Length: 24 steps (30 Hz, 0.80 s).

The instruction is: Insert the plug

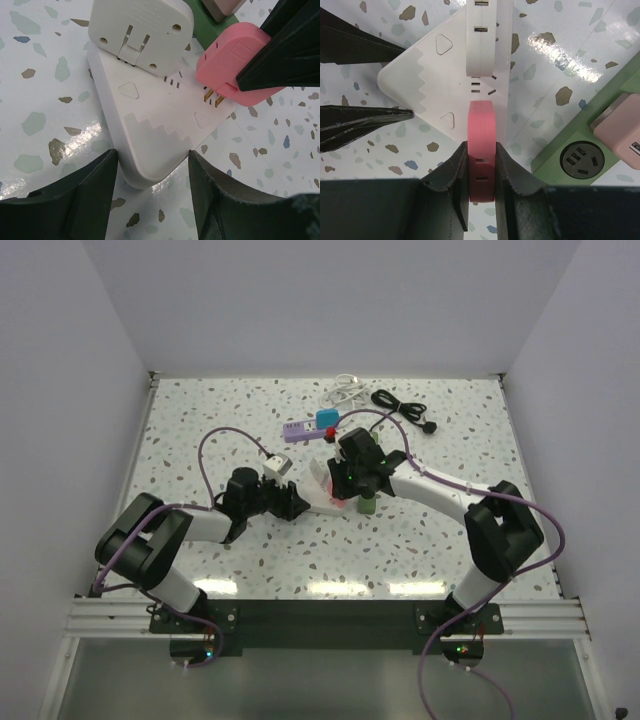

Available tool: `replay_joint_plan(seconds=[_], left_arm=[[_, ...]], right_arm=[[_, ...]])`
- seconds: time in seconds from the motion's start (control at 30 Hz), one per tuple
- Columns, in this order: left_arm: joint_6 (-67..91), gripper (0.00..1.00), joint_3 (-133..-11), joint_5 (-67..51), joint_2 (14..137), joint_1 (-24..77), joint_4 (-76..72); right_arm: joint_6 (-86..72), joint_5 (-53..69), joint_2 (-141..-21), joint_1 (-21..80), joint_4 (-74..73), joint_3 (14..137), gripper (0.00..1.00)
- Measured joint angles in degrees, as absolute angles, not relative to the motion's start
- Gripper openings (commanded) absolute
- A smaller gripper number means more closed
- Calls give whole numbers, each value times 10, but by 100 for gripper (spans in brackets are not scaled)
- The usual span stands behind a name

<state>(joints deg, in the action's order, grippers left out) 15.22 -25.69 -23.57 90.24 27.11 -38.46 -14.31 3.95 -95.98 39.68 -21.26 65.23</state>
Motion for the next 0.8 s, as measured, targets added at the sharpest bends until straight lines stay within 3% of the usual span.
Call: replay_joint_plan(seconds=[0.8], left_arm=[[152, 55, -259, -242, 905, 269, -384]], right_arm=[[-146, 23, -971, 406, -161, 643, 0]])
